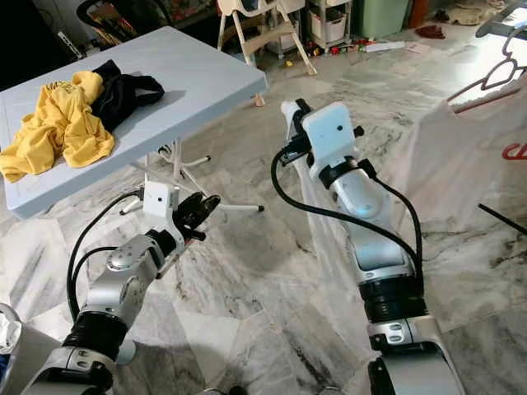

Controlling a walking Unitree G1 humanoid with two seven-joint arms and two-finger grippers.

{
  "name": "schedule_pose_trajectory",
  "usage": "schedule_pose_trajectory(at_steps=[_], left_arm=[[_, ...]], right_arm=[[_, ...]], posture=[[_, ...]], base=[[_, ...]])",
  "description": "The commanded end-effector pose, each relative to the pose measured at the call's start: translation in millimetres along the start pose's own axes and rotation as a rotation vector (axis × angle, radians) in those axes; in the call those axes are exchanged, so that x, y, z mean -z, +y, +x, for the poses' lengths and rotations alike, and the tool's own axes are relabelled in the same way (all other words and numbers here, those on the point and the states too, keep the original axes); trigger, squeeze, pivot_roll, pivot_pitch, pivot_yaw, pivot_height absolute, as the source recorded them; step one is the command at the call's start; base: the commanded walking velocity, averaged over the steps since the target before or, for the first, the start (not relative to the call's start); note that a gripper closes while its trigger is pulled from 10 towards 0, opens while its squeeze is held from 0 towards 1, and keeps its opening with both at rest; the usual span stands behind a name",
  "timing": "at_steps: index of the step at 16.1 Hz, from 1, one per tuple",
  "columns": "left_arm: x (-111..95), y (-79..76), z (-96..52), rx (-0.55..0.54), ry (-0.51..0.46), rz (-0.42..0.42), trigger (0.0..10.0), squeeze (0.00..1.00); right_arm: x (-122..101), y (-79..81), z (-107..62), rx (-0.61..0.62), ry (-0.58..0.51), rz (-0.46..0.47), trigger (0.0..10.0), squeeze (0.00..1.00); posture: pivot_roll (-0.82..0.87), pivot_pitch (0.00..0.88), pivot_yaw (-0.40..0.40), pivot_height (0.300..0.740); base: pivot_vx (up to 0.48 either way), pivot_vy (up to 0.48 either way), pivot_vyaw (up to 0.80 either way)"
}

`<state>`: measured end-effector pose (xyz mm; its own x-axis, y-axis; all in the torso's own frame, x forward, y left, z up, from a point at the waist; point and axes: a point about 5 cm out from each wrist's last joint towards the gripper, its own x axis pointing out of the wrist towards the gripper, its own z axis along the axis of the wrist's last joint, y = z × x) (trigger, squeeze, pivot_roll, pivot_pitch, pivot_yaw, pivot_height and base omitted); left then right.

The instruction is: Hang hanger

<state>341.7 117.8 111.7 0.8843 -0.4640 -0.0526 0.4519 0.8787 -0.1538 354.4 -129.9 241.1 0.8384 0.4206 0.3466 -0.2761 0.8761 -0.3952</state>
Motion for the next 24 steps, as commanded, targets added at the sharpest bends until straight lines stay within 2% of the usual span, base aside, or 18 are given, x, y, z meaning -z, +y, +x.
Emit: schedule_pose_trajectory(at_steps=[1,6,9,10,11,14,18,22,23,24], left_arm=[[5,1.5,-1.0,0.000,0.021,0.026,10.0,1.00],[5,1.1,0.7,-0.010,0.015,0.050,10.0,1.00],[3,-3.7,2.1,0.038,0.007,0.094,10.0,1.00],[2,-5.0,2.7,0.049,0.002,0.093,10.0,1.00],[2,-4.9,3.1,0.050,0.002,0.098,10.0,1.00],[3,-3.7,2.5,0.042,0.006,0.115,10.0,1.00],[4,-8.2,4.3,0.050,0.001,0.124,10.0,1.00],[8,-9.2,3.9,0.069,0.023,0.129,10.0,1.00],[11,-10.5,3.8,0.082,0.043,0.135,10.0,0.28],[13,-11.1,3.7,0.085,0.051,0.140,10.0,0.28]], right_arm=[[-17,3.9,8.3,-0.035,-0.064,-0.011,0.0,0.00],[-16,6.6,9.5,-0.070,-0.049,-0.018,0.0,0.00],[-10,18.6,6.8,-0.168,-0.014,-0.018,0.0,0.00],[1,28.6,0.5,-0.262,0.050,-0.046,0.0,0.00],[5,31.8,-2.2,-0.288,0.065,-0.057,0.0,0.00],[0,39.8,-6.5,-0.340,0.033,-0.021,0.0,0.00],[-2,40.8,-5.8,-0.360,0.028,-0.020,0.0,0.00],[-15,44.8,-4.5,-0.388,-0.029,0.049,0.0,0.00],[-28,44.6,-3.0,-0.417,-0.080,0.128,0.0,0.00],[-34,43.9,-2.6,-0.435,-0.099,0.157,0.0,0.00]], posture=[[-0.18,0.084,0.176,0.740],[-0.18,0.077,0.169,0.740],[-0.18,0.072,0.170,0.740],[-0.18,0.072,0.170,0.740],[-0.18,0.070,0.172,0.740],[-0.18,0.074,0.173,0.740],[-0.18,0.076,0.173,0.740],[-0.19,0.076,0.176,0.740],[-0.19,0.077,0.178,0.740],[-0.19,0.077,0.178,0.740]], base=[[0.000,0.000,0.00],[0.000,0.000,0.00],[0.000,0.000,0.00],[0.000,0.000,0.00],[0.000,0.000,0.00],[0.000,0.000,0.00],[0.000,0.000,0.00],[0.000,0.000,0.00],[0.000,0.000,0.00],[0.000,0.000,0.00]])
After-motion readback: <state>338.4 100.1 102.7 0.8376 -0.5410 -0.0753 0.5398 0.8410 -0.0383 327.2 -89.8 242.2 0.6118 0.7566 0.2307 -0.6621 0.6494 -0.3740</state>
